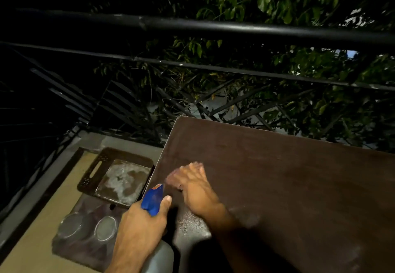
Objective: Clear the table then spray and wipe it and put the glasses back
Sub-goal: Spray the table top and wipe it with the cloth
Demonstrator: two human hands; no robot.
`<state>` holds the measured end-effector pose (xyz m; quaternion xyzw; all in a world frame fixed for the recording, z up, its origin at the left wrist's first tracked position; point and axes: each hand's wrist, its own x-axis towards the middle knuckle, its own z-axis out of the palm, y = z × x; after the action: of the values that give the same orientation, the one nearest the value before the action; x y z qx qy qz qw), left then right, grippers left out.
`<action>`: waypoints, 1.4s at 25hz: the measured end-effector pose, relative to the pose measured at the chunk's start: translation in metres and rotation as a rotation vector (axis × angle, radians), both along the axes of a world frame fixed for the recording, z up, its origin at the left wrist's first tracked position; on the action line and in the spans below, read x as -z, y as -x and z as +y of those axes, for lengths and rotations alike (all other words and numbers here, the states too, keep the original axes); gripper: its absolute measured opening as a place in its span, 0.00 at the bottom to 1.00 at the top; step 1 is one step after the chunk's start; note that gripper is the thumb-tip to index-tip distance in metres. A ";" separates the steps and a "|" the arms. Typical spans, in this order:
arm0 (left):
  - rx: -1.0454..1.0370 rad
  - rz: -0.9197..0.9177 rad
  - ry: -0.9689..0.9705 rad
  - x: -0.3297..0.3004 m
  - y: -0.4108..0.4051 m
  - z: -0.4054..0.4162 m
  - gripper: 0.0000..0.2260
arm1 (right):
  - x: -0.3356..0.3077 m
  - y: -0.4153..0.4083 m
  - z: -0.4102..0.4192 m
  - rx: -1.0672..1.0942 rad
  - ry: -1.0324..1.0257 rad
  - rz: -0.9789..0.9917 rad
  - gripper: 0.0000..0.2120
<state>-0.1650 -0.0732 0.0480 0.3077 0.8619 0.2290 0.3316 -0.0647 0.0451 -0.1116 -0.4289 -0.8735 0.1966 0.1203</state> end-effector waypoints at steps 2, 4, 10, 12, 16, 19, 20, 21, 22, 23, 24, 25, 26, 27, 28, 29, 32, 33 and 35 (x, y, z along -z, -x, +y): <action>-0.001 0.017 0.007 0.001 0.006 -0.001 0.20 | -0.008 0.001 0.042 0.131 0.049 -0.047 0.30; -0.001 0.050 0.008 0.003 0.011 -0.001 0.20 | -0.014 0.003 0.056 0.174 0.069 -0.078 0.32; -0.056 -0.031 -0.025 0.004 0.008 0.011 0.21 | 0.001 -0.010 -0.033 -0.217 0.003 -0.057 0.21; -0.068 -0.047 -0.050 0.002 0.000 0.015 0.20 | 0.013 -0.026 -0.062 -0.188 0.007 -0.075 0.19; -0.033 -0.047 -0.086 0.002 -0.019 0.022 0.18 | 0.015 -0.075 -0.087 -0.057 0.003 -0.037 0.17; -0.019 -0.032 -0.087 0.004 -0.035 0.023 0.19 | 0.018 -0.116 -0.074 0.090 0.061 -0.089 0.18; -0.023 -0.024 -0.096 0.005 -0.041 0.023 0.19 | 0.017 -0.130 -0.067 0.148 0.083 -0.093 0.20; -0.024 -0.016 -0.104 0.005 -0.046 0.022 0.19 | 0.013 -0.144 -0.059 0.212 0.101 -0.093 0.25; -0.026 -0.012 -0.110 0.004 -0.049 0.022 0.19 | 0.008 -0.158 -0.053 0.276 0.109 -0.088 0.29; -0.028 -0.018 -0.117 0.002 -0.054 0.021 0.19 | 0.002 -0.173 -0.048 0.333 0.117 -0.069 0.31; -0.031 -0.024 -0.131 -0.001 -0.059 0.020 0.19 | -0.005 -0.189 -0.043 0.376 0.116 -0.047 0.31; -0.035 -0.021 -0.148 -0.004 -0.062 0.020 0.20 | -0.011 -0.202 -0.037 0.406 0.120 -0.045 0.30; -0.039 -0.011 -0.166 -0.007 -0.065 0.020 0.20 | -0.018 -0.213 -0.031 0.424 0.113 -0.050 0.29; -0.047 0.000 -0.183 -0.012 -0.068 0.019 0.20 | -0.025 -0.221 -0.025 0.431 0.109 -0.057 0.28; -0.049 0.000 -0.204 -0.017 -0.069 0.019 0.20 | -0.032 -0.226 -0.021 0.453 0.116 -0.059 0.28; -0.049 -0.006 -0.230 -0.021 -0.069 0.019 0.20 | -0.041 -0.229 -0.016 0.487 0.119 -0.050 0.27; -0.044 -0.031 -0.314 -0.030 -0.068 0.021 0.21 | -0.065 -0.230 -0.005 0.539 0.095 -0.027 0.28; -0.043 -0.039 -0.341 -0.034 -0.066 0.023 0.21 | -0.075 -0.227 -0.003 0.536 0.076 -0.018 0.29; -0.023 -0.054 -0.378 -0.040 -0.058 0.027 0.21 | -0.093 -0.214 0.000 0.528 0.033 0.001 0.29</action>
<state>-0.1066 -0.0466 0.0875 0.3485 0.7978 0.3985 0.2884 0.1495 0.0453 -0.0190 -0.6437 -0.7281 0.1726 0.1606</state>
